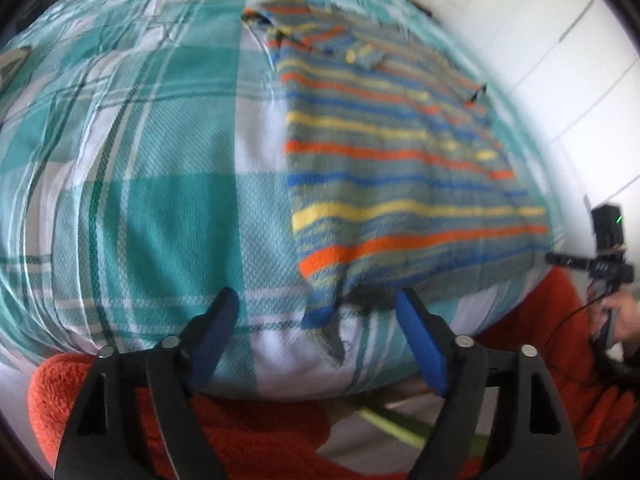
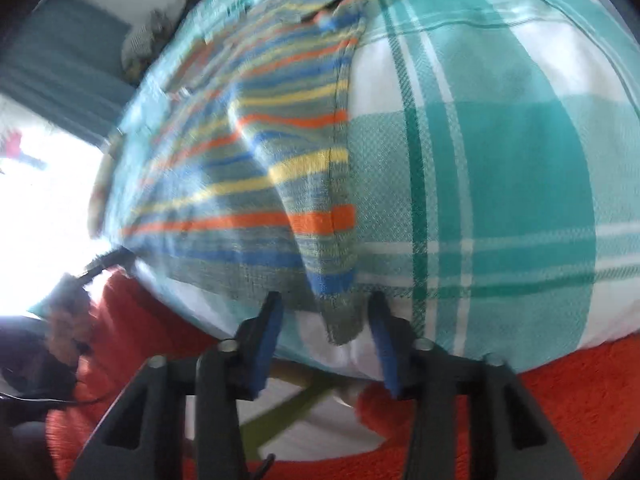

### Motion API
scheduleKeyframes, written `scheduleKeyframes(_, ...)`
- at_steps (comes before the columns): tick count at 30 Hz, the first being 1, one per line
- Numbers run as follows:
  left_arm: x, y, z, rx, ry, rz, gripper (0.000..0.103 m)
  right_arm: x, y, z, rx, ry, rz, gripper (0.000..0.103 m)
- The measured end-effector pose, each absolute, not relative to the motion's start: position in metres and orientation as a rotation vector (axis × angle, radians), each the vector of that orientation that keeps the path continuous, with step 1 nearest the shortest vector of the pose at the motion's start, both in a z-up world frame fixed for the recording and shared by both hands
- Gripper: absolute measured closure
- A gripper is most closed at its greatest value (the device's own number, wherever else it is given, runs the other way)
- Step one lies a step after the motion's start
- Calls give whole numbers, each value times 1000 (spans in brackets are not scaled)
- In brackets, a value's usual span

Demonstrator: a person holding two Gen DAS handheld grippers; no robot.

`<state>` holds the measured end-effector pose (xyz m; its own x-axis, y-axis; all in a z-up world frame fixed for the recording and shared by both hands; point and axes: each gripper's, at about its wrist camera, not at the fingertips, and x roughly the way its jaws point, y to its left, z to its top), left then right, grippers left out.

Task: Fold small clothes
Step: 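Grasp the hem with the left gripper while the right gripper grasps the hem too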

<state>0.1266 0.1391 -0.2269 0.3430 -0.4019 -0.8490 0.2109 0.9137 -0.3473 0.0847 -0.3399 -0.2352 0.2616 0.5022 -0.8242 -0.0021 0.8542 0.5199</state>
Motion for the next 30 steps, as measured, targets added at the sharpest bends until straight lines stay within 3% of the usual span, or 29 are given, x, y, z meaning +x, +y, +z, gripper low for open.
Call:
scheduleKeyframes(3,138,138,-235,-261,1168,-413,21,87,-350,-240,574,1249,389,56)
scheduleKeyframes(5,150,126,-255,-273,1232,-418,58,93,-347,-248,602,1256,425,66)
scheduleKeyframes(6,152,120,-261,-278,1264,-425,96,93,-346,-248,585,1266,423,98)
scheduleKeyframes(7,153,118,-268,-307,1311,-433,99,93,-346,-247,555,1282,406,96)
scheduleKeyframes(18,114,105,-227,-142,1345,-410,100,62,-315,-201,358,1386,382,98)
scheduleKeyframes(27,129,64,-299,87,1473,-209,96,82,-324,-262,407,1490,266,97)
scheduleKeyframes(28,128,64,-296,95,1476,-205,87,84,-321,-258,394,1484,269,93)
scheduleKeyframes(29,129,58,-294,108,1472,-199,79,86,-318,-253,378,1482,277,77)
scheduleKeyframes(30,129,55,-290,128,1463,-187,59,81,-325,-248,356,1488,273,65)
